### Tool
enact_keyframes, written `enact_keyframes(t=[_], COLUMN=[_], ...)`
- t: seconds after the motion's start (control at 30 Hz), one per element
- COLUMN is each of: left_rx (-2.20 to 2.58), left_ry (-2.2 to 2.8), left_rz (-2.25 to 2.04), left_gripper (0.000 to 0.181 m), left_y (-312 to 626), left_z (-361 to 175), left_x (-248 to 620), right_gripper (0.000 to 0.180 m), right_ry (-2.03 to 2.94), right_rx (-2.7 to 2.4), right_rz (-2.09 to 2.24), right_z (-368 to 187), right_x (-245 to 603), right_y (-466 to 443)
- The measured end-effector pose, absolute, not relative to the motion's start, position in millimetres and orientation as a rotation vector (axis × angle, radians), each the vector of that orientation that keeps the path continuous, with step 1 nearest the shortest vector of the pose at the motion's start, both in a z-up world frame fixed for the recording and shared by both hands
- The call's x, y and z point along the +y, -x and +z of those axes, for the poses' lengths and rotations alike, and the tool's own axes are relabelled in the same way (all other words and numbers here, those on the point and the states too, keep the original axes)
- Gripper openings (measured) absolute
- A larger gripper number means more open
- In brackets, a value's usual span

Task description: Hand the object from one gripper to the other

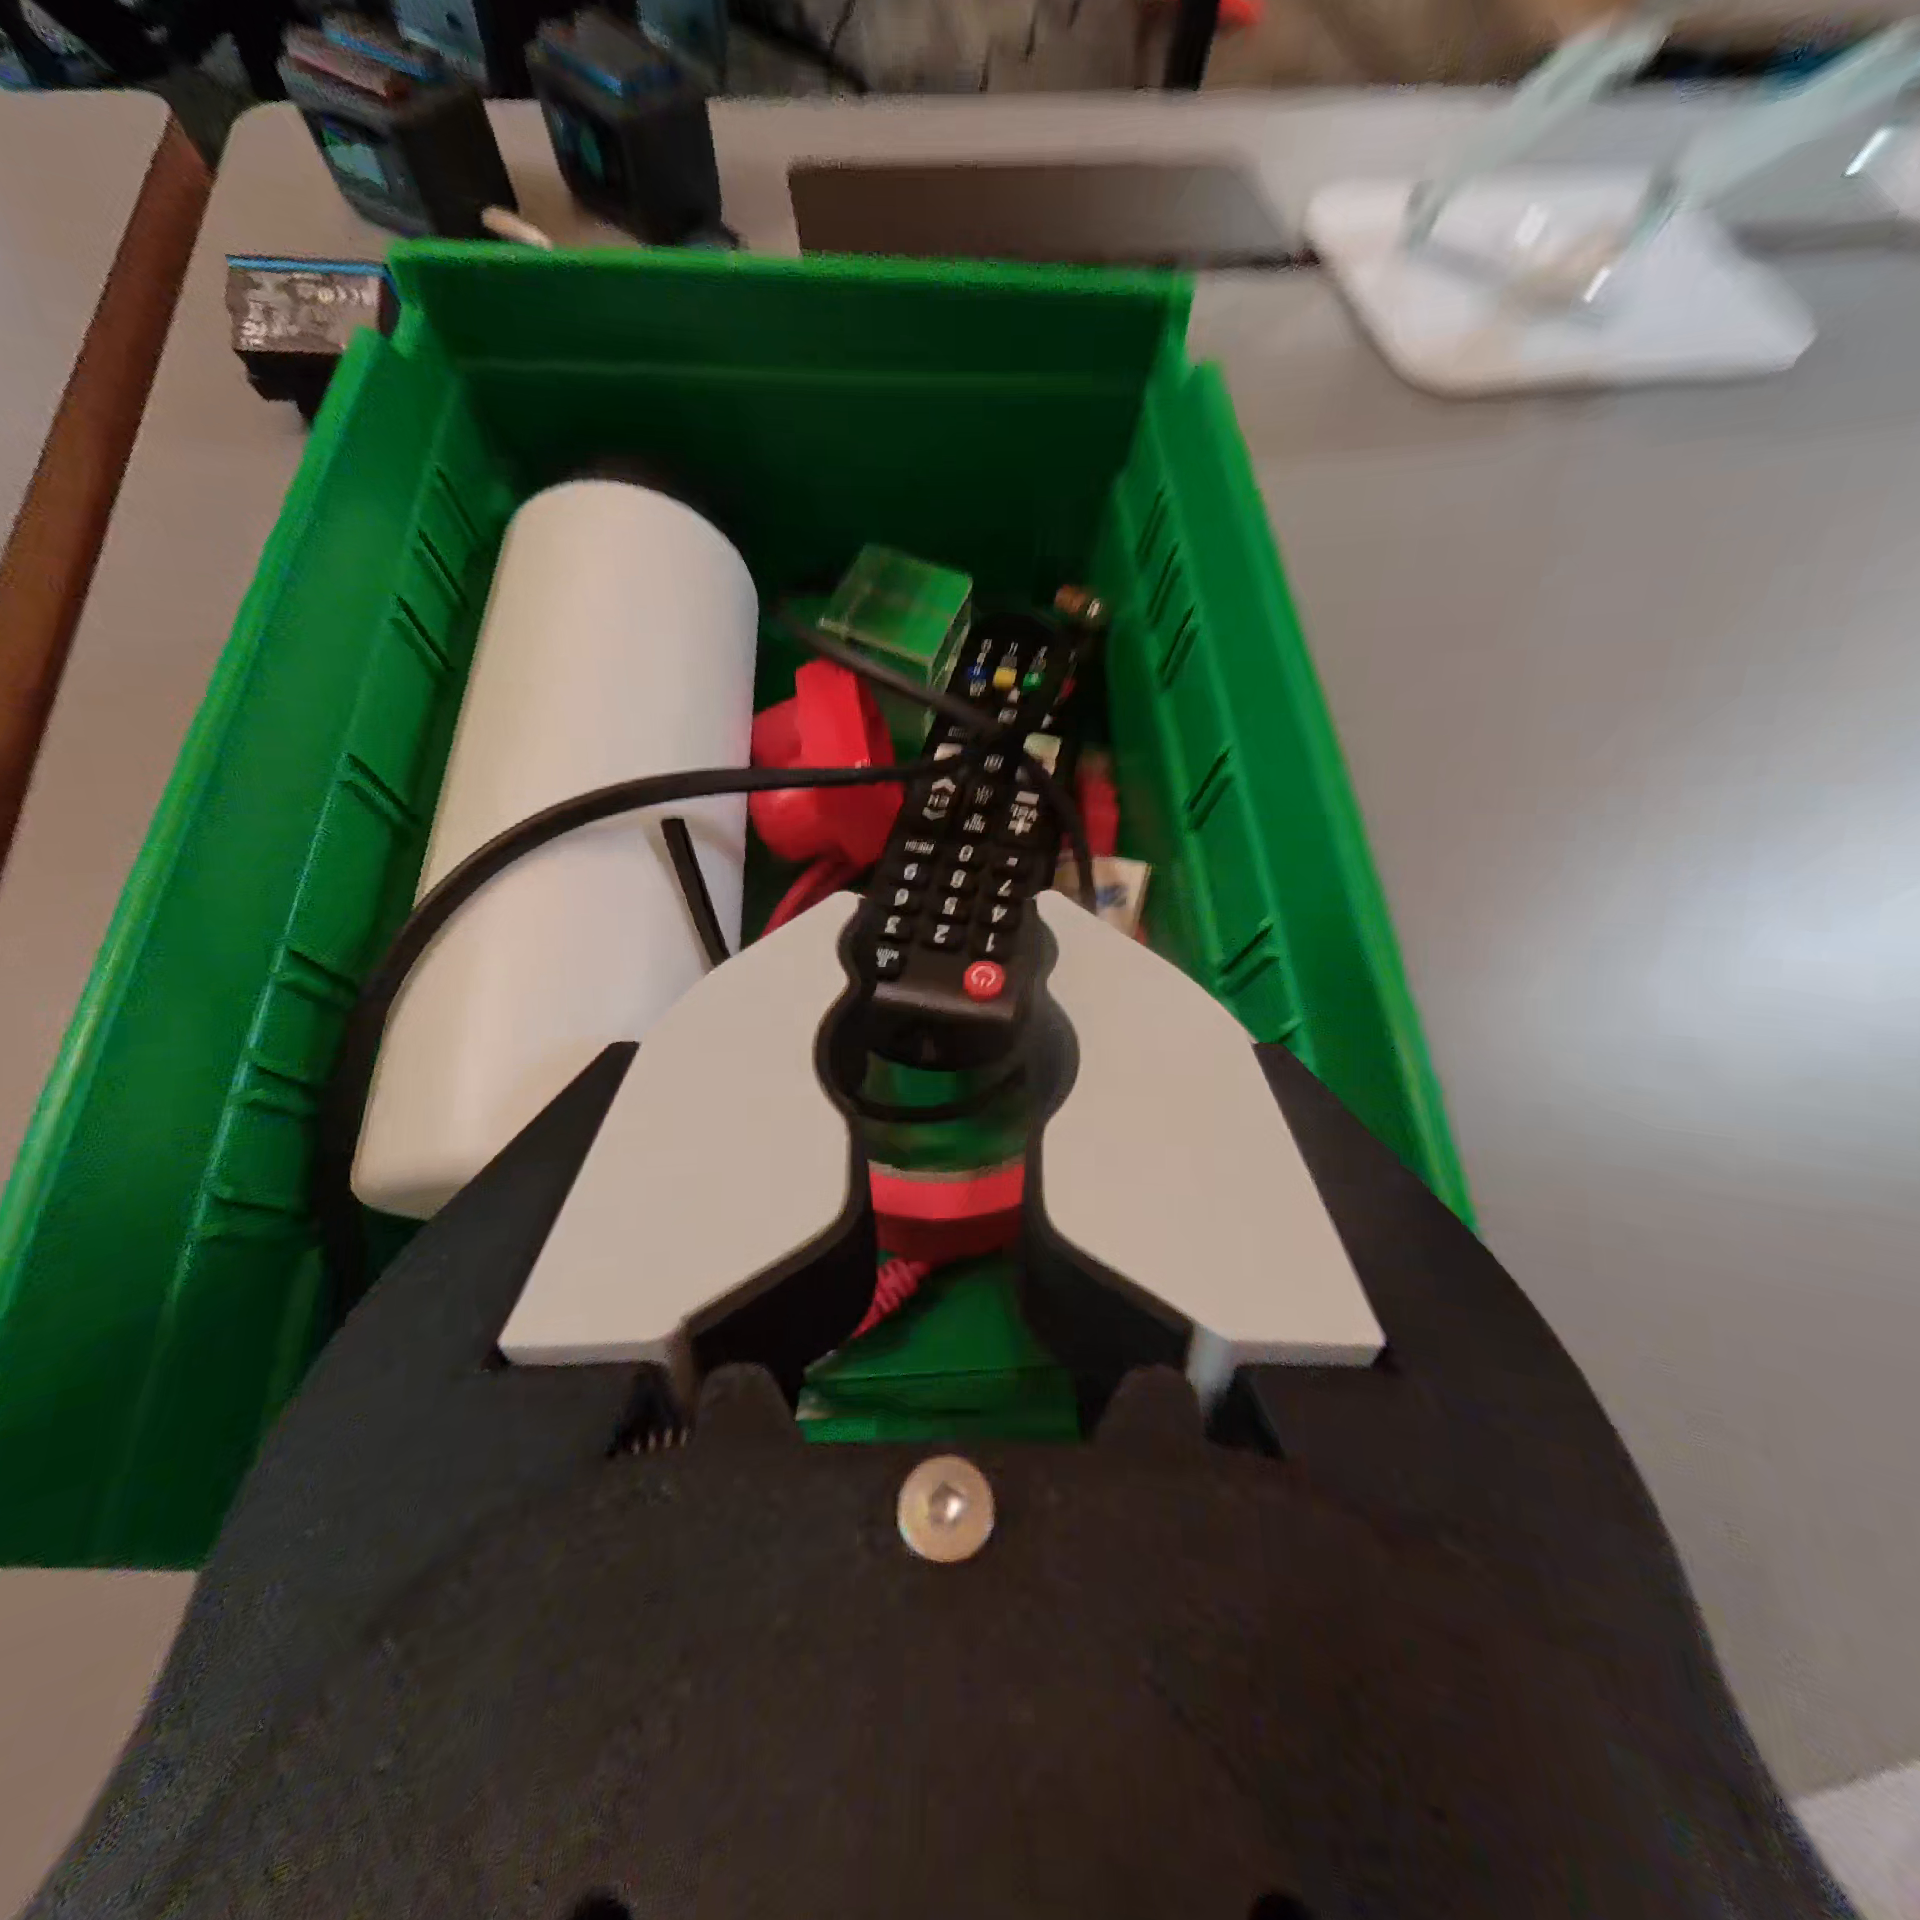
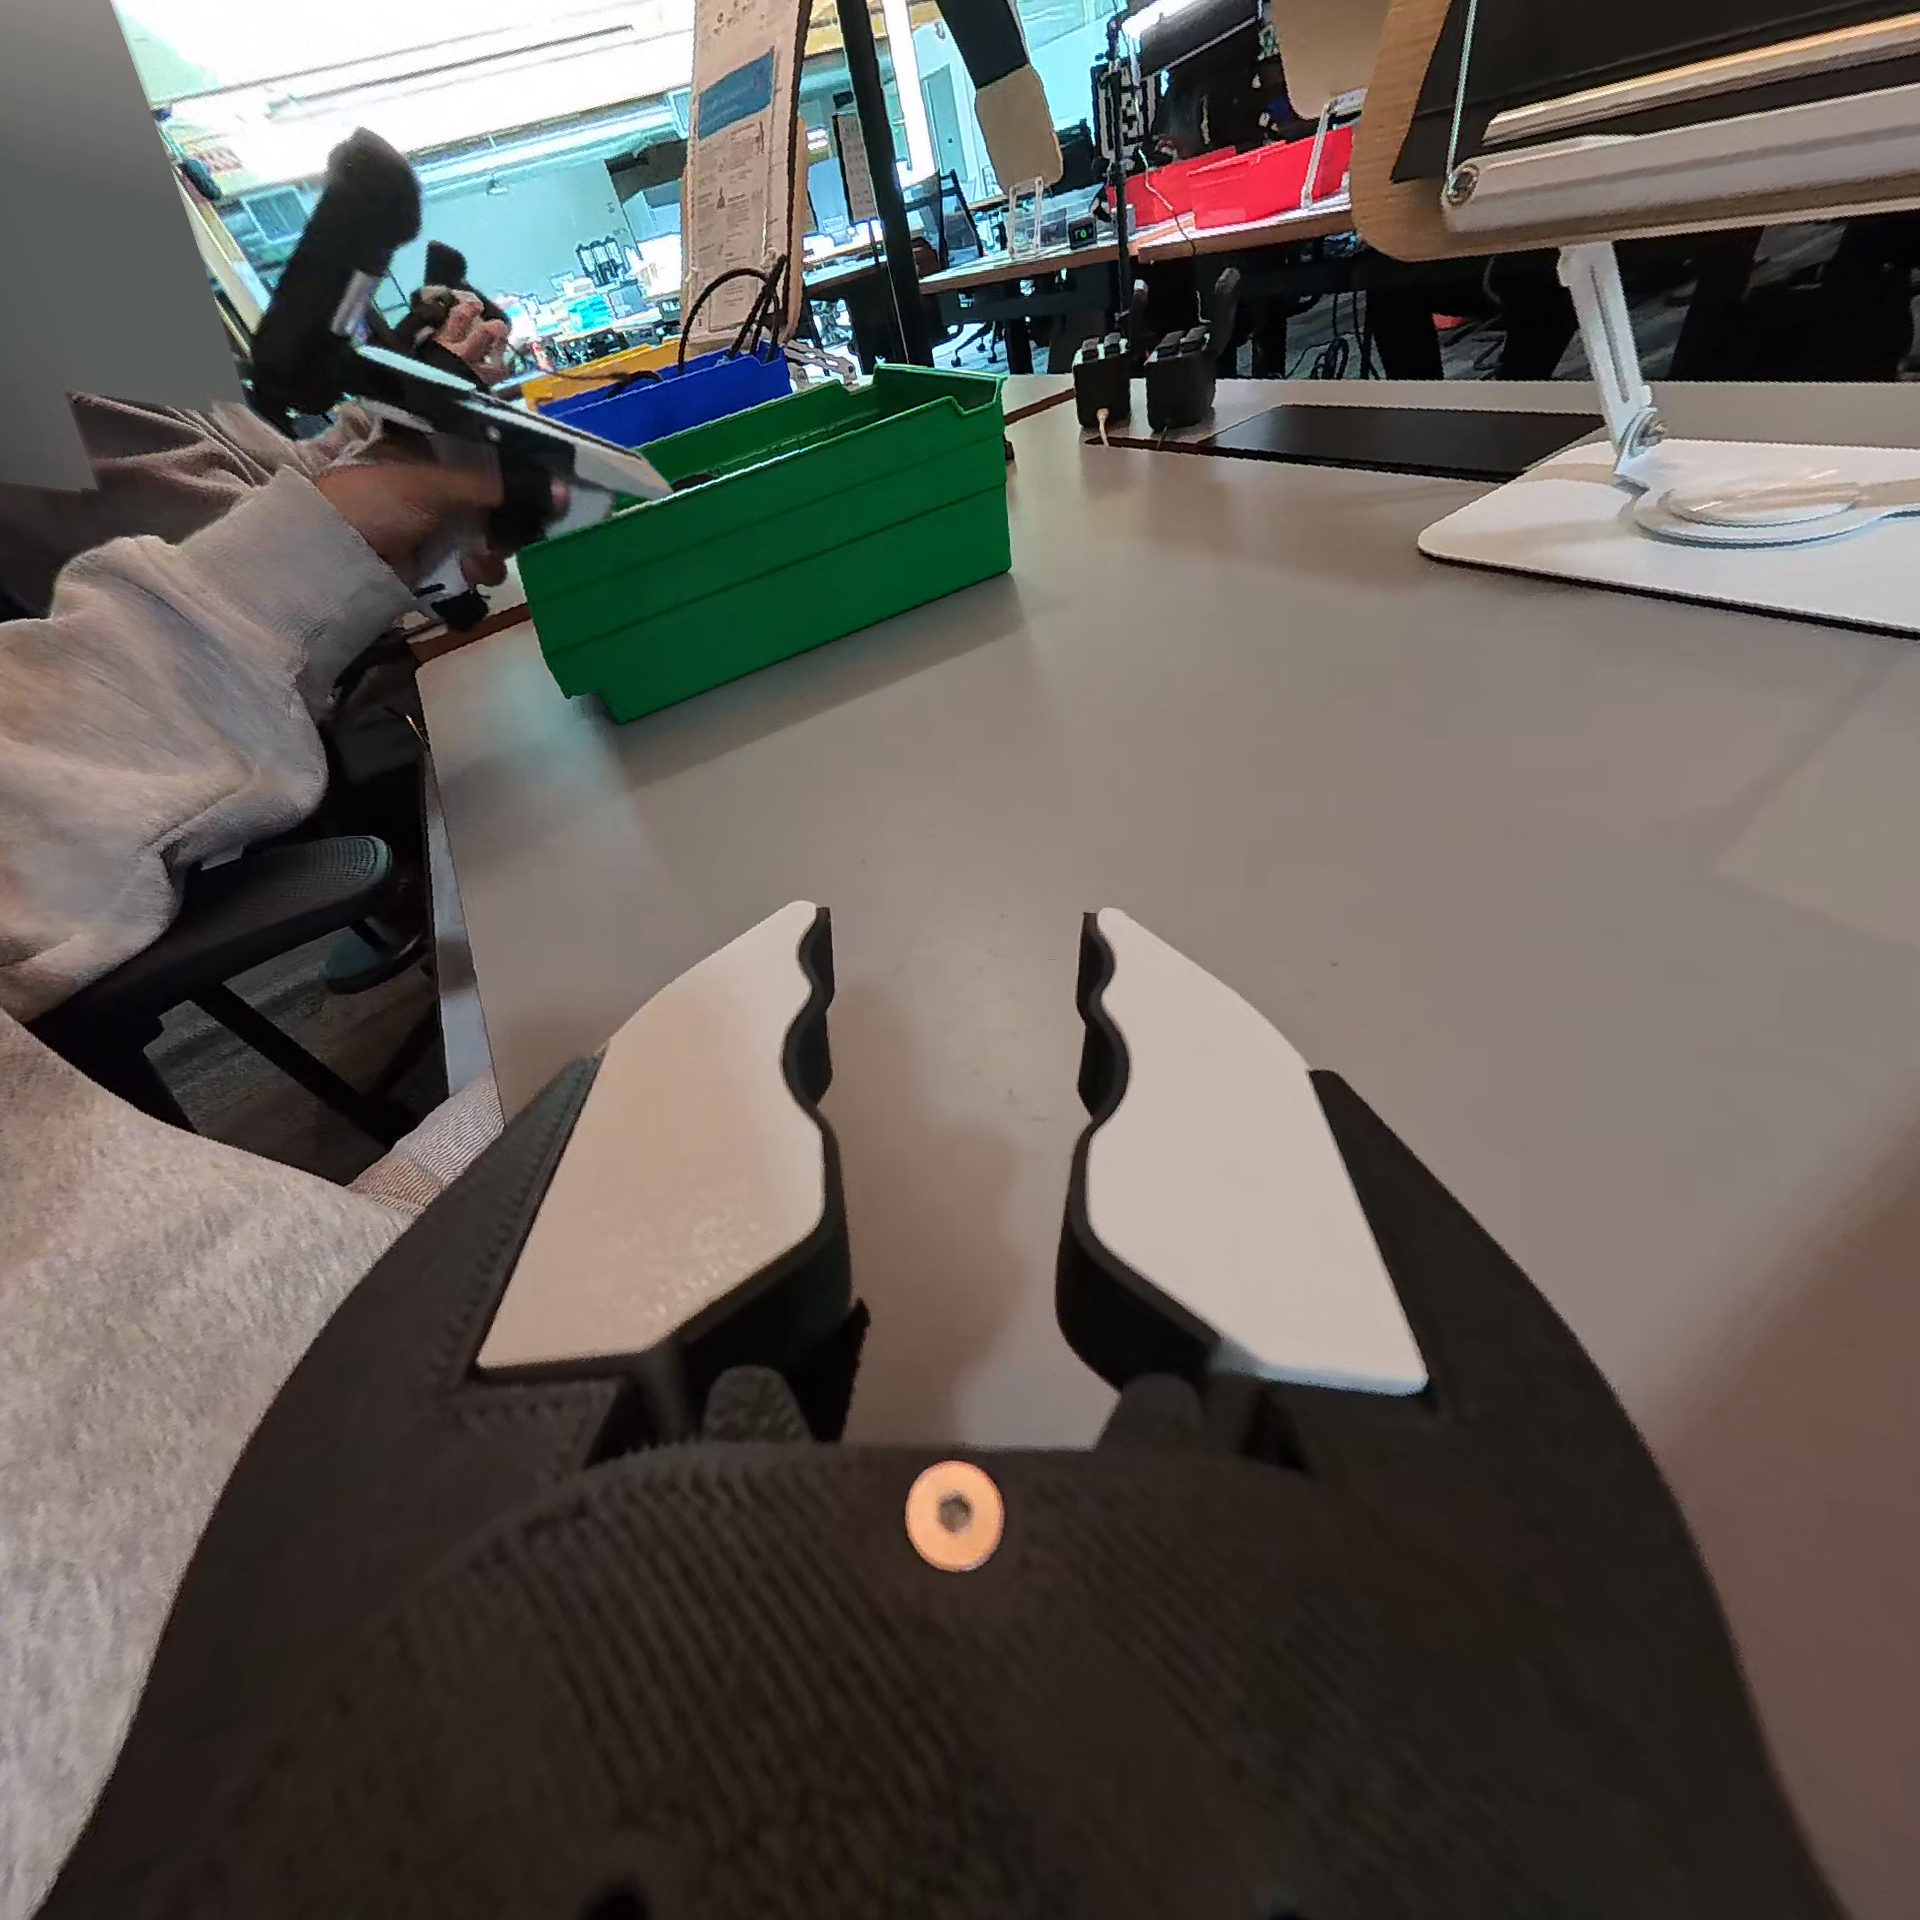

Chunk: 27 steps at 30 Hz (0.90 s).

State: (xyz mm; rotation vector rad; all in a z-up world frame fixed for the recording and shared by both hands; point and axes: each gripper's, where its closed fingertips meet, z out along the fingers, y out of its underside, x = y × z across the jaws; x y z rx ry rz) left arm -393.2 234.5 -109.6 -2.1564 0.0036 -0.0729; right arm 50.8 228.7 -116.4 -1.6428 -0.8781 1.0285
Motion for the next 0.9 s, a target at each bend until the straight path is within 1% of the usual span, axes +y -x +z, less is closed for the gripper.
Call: enact_keyframes(t=[0.13,0.23,0.37,0.43,0.67,0.9], left_rx=[0.14,0.216,0.236,0.247,0.22,0.115], left_ry=[2.272,2.315,2.337,2.381,2.438,2.492], left_rz=[0.127,0.246,0.228,0.191,0.091,-0.102], left_gripper=[0.035,0.042,0.052,0.06,0.064,0.058], left_y=[391.8,395.4,392.5,390.4,390.4,388.8], left_z=[-134.9,-144.1,-148.4,-156.3,-162.2,-169.0], left_x=[236.8,238.1,243.1,244.4,251.4,248.5], right_gripper=[0.046,0.045,0.045,0.045,0.045,0.044], right_ry=[1.64,1.644,1.651,1.657,1.671,1.671], right_rx=[-0.876,-0.868,-0.854,-0.844,-0.794,-0.769], right_rz=[1.029,1.025,1.011,1.002,0.977,0.968], right_z=[-115.4,-115.4,-116.1,-116.7,-116.8,-114.9], right_x=[227.8,227.4,227.0,226.7,226.3,224.7], right_y=[-52.3,-54.9,-60.1,-63.7,-78.6,-87.4])
